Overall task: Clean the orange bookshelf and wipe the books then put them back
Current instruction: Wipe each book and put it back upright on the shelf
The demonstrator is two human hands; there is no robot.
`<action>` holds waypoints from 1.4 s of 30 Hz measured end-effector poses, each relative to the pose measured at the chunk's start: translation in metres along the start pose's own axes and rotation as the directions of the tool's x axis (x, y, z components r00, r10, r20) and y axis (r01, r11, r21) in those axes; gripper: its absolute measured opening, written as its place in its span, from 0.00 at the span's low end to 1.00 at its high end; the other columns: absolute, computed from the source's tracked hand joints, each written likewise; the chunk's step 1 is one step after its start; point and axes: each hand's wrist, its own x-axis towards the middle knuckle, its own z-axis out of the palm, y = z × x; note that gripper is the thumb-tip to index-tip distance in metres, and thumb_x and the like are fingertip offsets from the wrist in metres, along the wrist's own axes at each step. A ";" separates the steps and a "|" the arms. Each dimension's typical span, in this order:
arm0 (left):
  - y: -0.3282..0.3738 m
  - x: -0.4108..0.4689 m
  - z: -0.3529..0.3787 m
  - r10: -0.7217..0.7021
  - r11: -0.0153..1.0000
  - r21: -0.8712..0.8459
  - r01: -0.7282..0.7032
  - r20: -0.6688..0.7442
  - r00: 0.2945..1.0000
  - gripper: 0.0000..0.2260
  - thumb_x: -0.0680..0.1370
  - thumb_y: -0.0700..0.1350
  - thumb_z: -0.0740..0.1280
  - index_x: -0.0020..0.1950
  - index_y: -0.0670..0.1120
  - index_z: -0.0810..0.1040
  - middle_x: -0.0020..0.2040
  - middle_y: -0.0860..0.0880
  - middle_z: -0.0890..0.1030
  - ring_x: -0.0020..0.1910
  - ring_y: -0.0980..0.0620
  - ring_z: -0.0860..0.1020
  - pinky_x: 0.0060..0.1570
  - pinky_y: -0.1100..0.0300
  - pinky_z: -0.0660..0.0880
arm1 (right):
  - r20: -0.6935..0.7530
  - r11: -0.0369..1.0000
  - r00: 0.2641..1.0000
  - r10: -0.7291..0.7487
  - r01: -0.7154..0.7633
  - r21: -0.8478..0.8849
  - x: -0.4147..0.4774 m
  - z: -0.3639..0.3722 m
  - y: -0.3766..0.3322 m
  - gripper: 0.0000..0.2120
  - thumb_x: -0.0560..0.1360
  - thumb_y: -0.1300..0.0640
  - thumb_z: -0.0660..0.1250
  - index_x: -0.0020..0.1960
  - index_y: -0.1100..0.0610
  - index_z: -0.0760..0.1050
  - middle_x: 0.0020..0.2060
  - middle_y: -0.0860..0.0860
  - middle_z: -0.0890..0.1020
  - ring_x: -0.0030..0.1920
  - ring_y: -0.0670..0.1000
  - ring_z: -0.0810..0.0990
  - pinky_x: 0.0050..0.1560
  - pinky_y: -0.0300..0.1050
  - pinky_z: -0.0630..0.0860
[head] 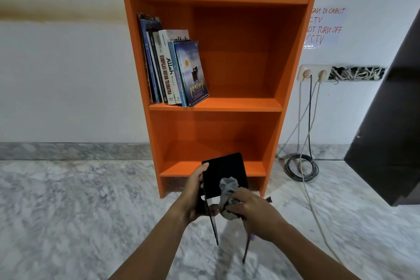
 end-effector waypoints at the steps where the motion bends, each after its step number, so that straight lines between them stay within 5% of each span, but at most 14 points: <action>1: 0.000 -0.001 0.000 0.007 1.000 -0.006 -0.007 -0.013 1.000 0.25 0.73 0.67 0.67 0.55 0.48 0.86 0.59 0.41 0.84 0.57 0.38 0.78 0.50 0.44 0.73 | -0.021 0.998 1.000 0.021 -0.020 0.052 0.000 -0.005 -0.001 0.16 0.69 0.67 0.70 0.53 0.54 0.85 0.50 0.51 0.81 0.53 0.52 0.77 0.42 0.49 0.81; 4: 0.002 0.000 -0.002 -0.020 0.999 -0.044 0.020 0.000 1.000 0.24 0.76 0.66 0.63 0.47 0.49 0.88 0.47 0.42 0.85 0.51 0.38 0.73 0.50 0.44 0.68 | -0.171 0.987 0.981 0.096 -0.071 0.145 0.002 -0.027 0.000 0.15 0.71 0.62 0.68 0.56 0.51 0.83 0.53 0.50 0.80 0.52 0.50 0.75 0.48 0.44 0.78; 7: 0.003 -0.004 0.003 -0.023 0.996 -0.081 0.022 -0.003 1.000 0.26 0.76 0.67 0.62 0.47 0.47 0.88 0.49 0.40 0.82 0.48 0.39 0.74 0.47 0.45 0.70 | -0.386 0.972 0.896 0.219 -0.167 0.164 0.014 -0.045 -0.001 0.26 0.67 0.62 0.74 0.65 0.50 0.78 0.54 0.53 0.76 0.52 0.53 0.75 0.48 0.42 0.75; 11: 0.006 -0.009 0.020 -0.106 0.984 -0.136 0.115 0.068 0.992 0.30 0.74 0.64 0.65 0.59 0.40 0.82 0.47 0.38 0.79 0.40 0.41 0.74 0.40 0.51 0.71 | -0.504 0.951 0.808 0.307 -0.279 0.132 0.036 -0.060 -0.007 0.30 0.66 0.65 0.72 0.68 0.54 0.76 0.60 0.55 0.72 0.56 0.57 0.73 0.54 0.48 0.74; 16: 0.011 -0.013 0.034 -0.005 0.993 -0.118 0.026 0.171 0.985 0.25 0.79 0.60 0.61 0.65 0.43 0.81 0.58 0.38 0.82 0.47 0.41 0.81 0.42 0.50 0.78 | -0.426 0.948 0.872 0.240 -0.306 -0.091 0.036 -0.038 -0.007 0.27 0.62 0.61 0.75 0.60 0.51 0.75 0.63 0.57 0.70 0.56 0.61 0.71 0.54 0.56 0.76; 21: 0.022 -0.023 0.036 0.088 0.989 -0.127 -0.075 0.101 0.991 0.21 0.80 0.56 0.61 0.45 0.44 0.88 0.44 0.41 0.85 0.39 0.44 0.84 0.43 0.52 0.75 | -0.052 0.960 0.984 0.172 -0.179 -0.214 0.024 -0.012 0.001 0.37 0.56 0.40 0.82 0.59 0.48 0.70 0.58 0.53 0.72 0.53 0.56 0.70 0.51 0.51 0.77; 24: 0.027 -0.021 0.028 0.188 0.968 -0.160 -0.192 -0.037 0.981 0.16 0.80 0.48 0.64 0.38 0.42 0.83 0.33 0.44 0.82 0.36 0.47 0.83 0.44 0.57 0.78 | 0.000 0.961 0.963 0.270 -0.270 -0.055 0.010 -0.002 0.012 0.33 0.60 0.42 0.80 0.60 0.50 0.75 0.57 0.51 0.72 0.54 0.54 0.71 0.47 0.48 0.76; 27: 0.033 -0.021 0.027 0.160 0.965 -0.200 -0.171 -0.073 0.984 0.09 0.78 0.51 0.68 0.47 0.45 0.77 0.44 0.41 0.78 0.53 0.38 0.77 0.65 0.42 0.73 | -0.135 0.933 0.929 0.346 -0.325 0.156 0.002 0.002 0.016 0.14 0.67 0.53 0.72 0.53 0.53 0.78 0.51 0.49 0.73 0.50 0.55 0.75 0.43 0.48 0.74; 30: 0.029 -0.016 0.021 0.233 0.940 -0.262 -0.221 0.016 0.972 0.12 0.82 0.50 0.62 0.48 0.46 0.82 0.42 0.45 0.83 0.42 0.47 0.83 0.46 0.56 0.81 | -0.274 0.932 0.908 0.318 -0.246 0.265 0.012 -0.006 0.004 0.07 0.68 0.54 0.65 0.46 0.52 0.76 0.42 0.45 0.70 0.40 0.50 0.74 0.36 0.45 0.68; 32: 0.024 -0.015 0.017 0.220 0.924 -0.332 -0.192 0.047 0.974 0.16 0.83 0.52 0.62 0.49 0.45 0.86 0.45 0.45 0.85 0.42 0.49 0.85 0.43 0.57 0.81 | -0.363 0.926 0.877 0.315 -0.200 0.319 0.026 -0.019 -0.011 0.08 0.67 0.56 0.65 0.46 0.53 0.77 0.41 0.46 0.70 0.38 0.49 0.73 0.34 0.46 0.69; 36: 0.016 -0.009 0.017 0.189 0.910 -0.389 -0.143 0.082 0.979 0.22 0.83 0.55 0.60 0.59 0.39 0.85 0.59 0.38 0.83 0.56 0.42 0.83 0.60 0.50 0.76 | -0.532 0.903 0.760 0.374 -0.168 0.395 0.056 -0.042 -0.038 0.16 0.70 0.62 0.68 0.57 0.57 0.80 0.49 0.51 0.75 0.46 0.48 0.75 0.43 0.37 0.73; 39: 0.011 -0.011 0.030 0.166 0.911 -0.395 -0.115 0.096 0.981 0.23 0.85 0.52 0.57 0.50 0.39 0.87 0.50 0.39 0.85 0.47 0.46 0.86 0.48 0.55 0.82 | -0.464 0.841 0.762 0.452 -0.189 0.508 0.071 -0.048 -0.054 0.20 0.74 0.59 0.64 0.66 0.52 0.77 0.58 0.49 0.73 0.54 0.41 0.72 0.52 0.28 0.69; 42: 0.006 -0.007 0.037 0.159 0.889 -0.445 -0.110 0.076 0.984 0.23 0.85 0.51 0.58 0.45 0.40 0.87 0.47 0.41 0.83 0.45 0.48 0.85 0.47 0.57 0.83 | -0.337 0.717 0.797 0.501 -0.165 0.678 0.079 -0.047 -0.066 0.17 0.79 0.55 0.62 0.66 0.47 0.77 0.62 0.45 0.76 0.60 0.39 0.75 0.61 0.35 0.72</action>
